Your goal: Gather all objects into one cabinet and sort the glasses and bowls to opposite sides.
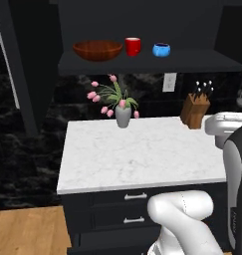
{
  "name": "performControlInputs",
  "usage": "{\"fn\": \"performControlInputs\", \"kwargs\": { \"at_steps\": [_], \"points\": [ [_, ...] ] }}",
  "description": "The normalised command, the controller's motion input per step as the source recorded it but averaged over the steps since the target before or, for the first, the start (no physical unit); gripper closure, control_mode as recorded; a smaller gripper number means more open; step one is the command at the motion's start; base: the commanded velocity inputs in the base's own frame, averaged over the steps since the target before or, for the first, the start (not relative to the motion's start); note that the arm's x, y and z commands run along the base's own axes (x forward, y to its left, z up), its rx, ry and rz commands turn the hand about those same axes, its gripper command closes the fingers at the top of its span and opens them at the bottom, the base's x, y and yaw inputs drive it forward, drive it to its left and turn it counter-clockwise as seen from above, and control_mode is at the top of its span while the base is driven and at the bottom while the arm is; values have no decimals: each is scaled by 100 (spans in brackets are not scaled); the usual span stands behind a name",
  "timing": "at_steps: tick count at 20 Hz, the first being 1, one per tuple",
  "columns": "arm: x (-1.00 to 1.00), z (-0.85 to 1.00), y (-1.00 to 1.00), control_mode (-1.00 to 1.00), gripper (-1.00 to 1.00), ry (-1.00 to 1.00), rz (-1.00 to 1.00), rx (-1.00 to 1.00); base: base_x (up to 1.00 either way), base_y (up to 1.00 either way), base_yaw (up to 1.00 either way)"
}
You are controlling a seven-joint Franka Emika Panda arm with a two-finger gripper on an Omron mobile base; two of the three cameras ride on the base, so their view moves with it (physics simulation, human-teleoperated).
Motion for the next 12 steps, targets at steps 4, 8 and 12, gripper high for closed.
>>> {"fn": "performControlInputs", "kwargs": {
  "at_steps": [4,8,12],
  "points": [
    [0,0,0,100,100,0,0,0,35,2,-4],
    [0,0,0,100,100,0,0,0,43,1,-6],
    [0,0,0,100,100,0,0,0,22,19,-1]
  ]
}}
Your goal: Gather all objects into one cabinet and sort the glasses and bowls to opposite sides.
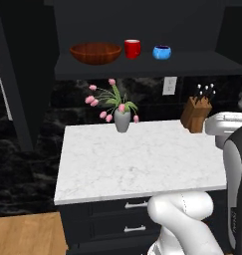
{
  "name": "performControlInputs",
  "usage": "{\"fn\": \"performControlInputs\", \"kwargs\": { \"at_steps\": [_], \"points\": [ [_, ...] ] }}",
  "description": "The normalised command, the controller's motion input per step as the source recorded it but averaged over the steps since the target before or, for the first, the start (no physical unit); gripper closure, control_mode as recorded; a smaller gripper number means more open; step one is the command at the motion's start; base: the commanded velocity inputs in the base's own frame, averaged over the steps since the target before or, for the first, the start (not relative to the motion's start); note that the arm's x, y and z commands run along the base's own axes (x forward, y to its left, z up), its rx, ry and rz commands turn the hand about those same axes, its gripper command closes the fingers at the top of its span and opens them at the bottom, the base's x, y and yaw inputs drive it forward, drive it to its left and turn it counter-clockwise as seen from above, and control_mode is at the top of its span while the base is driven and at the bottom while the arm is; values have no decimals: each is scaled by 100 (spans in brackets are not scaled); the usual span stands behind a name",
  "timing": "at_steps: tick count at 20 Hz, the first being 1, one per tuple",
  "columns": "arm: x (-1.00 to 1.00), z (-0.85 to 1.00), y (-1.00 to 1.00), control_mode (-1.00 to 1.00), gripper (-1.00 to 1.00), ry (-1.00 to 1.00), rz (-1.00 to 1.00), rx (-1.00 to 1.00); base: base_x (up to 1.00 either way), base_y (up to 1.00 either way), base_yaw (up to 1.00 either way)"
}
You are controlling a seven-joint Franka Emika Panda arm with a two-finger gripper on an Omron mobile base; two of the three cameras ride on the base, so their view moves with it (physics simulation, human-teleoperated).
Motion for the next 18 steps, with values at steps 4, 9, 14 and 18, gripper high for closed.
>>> {"fn": "performControlInputs", "kwargs": {
  "at_steps": [4,9,14,18],
  "points": [
    [0,0,0,100,100,0,0,0,12,31,0],
    [1,58,34,-100,100,0,0,-17,0,0,0],
    [0,63,7,-100,100,0,0,-13,0,0,0],
    [2,51,-1,-100,100,-1,-1,-1,0,0,0]
  ]
}}
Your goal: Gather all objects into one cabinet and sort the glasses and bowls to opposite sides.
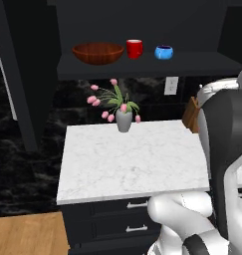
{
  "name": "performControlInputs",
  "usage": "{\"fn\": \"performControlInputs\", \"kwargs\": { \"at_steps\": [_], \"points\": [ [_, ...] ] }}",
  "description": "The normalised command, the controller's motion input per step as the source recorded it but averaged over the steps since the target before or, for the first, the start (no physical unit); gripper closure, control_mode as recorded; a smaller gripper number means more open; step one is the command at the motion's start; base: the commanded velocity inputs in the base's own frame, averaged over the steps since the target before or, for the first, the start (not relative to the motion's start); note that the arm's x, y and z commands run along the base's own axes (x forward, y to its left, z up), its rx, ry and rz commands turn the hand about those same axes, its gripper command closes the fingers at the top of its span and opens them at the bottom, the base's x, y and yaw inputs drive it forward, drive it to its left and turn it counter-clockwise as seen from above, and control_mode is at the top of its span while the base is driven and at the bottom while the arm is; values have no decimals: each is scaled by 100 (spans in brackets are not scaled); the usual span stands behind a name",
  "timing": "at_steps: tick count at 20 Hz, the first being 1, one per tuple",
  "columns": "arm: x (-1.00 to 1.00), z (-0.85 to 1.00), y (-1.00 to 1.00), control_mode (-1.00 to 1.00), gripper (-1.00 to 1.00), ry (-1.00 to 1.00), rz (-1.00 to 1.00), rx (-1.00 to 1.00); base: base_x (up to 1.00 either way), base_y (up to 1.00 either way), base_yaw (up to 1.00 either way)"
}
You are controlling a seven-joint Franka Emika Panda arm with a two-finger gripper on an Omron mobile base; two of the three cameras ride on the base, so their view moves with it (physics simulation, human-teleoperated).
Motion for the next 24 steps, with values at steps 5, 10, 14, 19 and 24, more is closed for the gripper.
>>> {"fn": "performControlInputs", "kwargs": {
  "at_steps": [5,10,14,19,24],
  "points": [
    [20,27,-10,-100,100,-1,-4,0,0,0,0],
    [36,36,-25,-100,100,0,-11,0,0,0,0],
    [53,18,-45,-100,100,0,-18,0,0,0,0],
    [48,0,-10,-100,100,3,-6,0,0,0,0],
    [49,0,-24,-100,100,-1,2,-2,0,0,0]
  ]
}}
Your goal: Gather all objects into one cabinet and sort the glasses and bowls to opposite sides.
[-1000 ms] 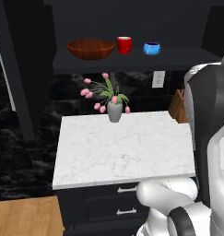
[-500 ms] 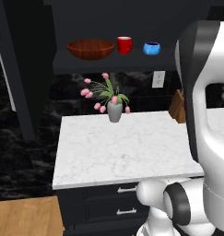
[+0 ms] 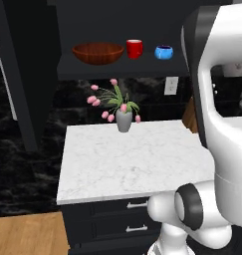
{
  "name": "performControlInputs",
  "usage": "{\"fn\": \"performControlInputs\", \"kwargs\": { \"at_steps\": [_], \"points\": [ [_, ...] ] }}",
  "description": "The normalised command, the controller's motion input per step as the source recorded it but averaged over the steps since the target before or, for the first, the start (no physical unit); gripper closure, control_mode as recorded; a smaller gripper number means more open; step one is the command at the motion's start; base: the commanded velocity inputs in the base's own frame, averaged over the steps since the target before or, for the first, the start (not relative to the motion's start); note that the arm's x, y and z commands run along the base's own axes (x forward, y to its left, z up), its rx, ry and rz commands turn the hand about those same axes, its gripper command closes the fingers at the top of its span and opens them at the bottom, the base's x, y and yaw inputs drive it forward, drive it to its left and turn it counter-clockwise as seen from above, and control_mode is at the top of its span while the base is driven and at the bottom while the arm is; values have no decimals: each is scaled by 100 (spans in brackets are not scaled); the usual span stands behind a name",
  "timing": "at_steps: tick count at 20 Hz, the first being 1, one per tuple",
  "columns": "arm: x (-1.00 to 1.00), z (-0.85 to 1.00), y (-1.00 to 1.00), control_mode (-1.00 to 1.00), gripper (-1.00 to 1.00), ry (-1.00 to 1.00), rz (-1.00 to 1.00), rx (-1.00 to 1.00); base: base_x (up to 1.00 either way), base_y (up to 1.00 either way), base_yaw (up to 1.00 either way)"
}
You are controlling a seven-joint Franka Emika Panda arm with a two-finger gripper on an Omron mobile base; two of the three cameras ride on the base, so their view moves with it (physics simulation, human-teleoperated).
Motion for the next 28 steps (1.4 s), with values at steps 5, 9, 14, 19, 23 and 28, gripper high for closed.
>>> {"fn": "performControlInputs", "kwargs": {
  "at_steps": [5,9,14,19,23,28],
  "points": [
    [31,-5,-29,-100,100,-1,1,-5,0,0,0],
    [45,-28,0,-100,100,0,12,-1,0,0,0],
    [61,-27,-16,-100,100,-7,17,0,0,0,0],
    [48,-11,-27,-100,100,-11,14,-6,0,0,0],
    [61,-12,-14,-100,100,-6,11,-1,0,0,0],
    [79,-7,-40,-100,100,0,7,0,0,0,0]
  ]
}}
